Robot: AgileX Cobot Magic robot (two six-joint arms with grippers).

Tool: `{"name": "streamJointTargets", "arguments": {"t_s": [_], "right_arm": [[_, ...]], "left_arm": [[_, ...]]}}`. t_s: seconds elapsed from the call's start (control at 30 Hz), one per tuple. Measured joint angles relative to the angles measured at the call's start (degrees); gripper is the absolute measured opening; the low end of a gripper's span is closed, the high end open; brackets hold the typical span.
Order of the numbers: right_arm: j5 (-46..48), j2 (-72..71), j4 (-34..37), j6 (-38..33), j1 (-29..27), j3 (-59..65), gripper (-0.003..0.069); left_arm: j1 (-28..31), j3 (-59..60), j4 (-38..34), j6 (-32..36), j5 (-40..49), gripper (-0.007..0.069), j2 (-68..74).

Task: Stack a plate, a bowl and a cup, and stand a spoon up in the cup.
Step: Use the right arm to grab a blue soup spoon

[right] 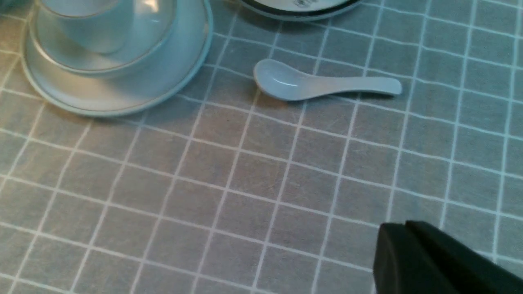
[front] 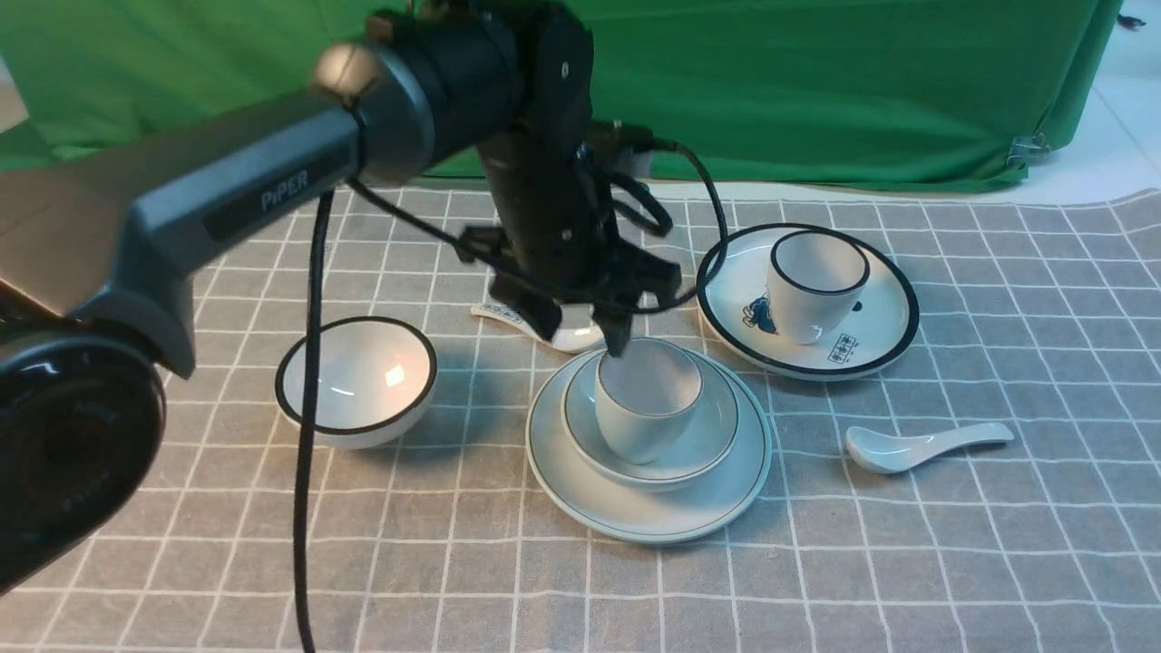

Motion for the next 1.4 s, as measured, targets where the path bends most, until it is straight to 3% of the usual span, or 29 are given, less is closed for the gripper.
{"name": "streamJointTargets", "arguments": {"t_s": [0.1,0.2,0.23,0.33,0.5,0.57,0.7,0.8,1.03,1.4], "right_arm": [[6.8,7.0,-2.1,1.2,-1.4,-4.7,0.0047],[11.7,14.8,-2.1,1.6,-2.3,-8.4,0.0049],[13.2,19.5,-2.1,1.8,-2.5,-10.8,0.0052],[13.3,25.6,-1.2,2.9,-2.5,-13.0,0.0055],[8.1,33.5,0.2,5.7,-3.4,-14.9,0.0114],[7.0,36.7,2.1,6.0,-4.9,-16.3,0.0165],[5.1,45.1,6.4,6.1,-8.8,-20.0,0.0335],[3.2,49.8,7.4,6.5,-9.1,-22.5,0.041],[2.4,59.1,7.9,16.9,-8.9,-29.8,0.0582],[5.6,66.2,8.0,28.9,-8.8,-35.1,0.0589]], "left_arm": [[0.1,-1.8,-0.3,1.6,0.5,0.0339,-2.8],[0.1,-1.5,-2.5,3.7,0.6,0.0173,-6.3],[0.1,0.3,-3.4,4.5,0.6,0.008,-10.0],[0.0,6.9,-2.9,4.6,0.7,0.002,-15.5],[0.0,23.4,-2.2,4.4,-3.5,0.0007,-26.2],[0.0,29.6,-2.2,3.9,-6.6,0.0007,-29.9],[0.0,43.4,-2.2,1.6,-13.3,0.0008,-38.6],[0.0,50.2,-2.2,1.0,-15.8,0.0008,-43.7],[0.0,58.4,-2.2,1.0,-20.3,0.0008,-51.5],[0.0,58.7,-2.2,1.0,-22.3,0.0008,-52.5]]}}
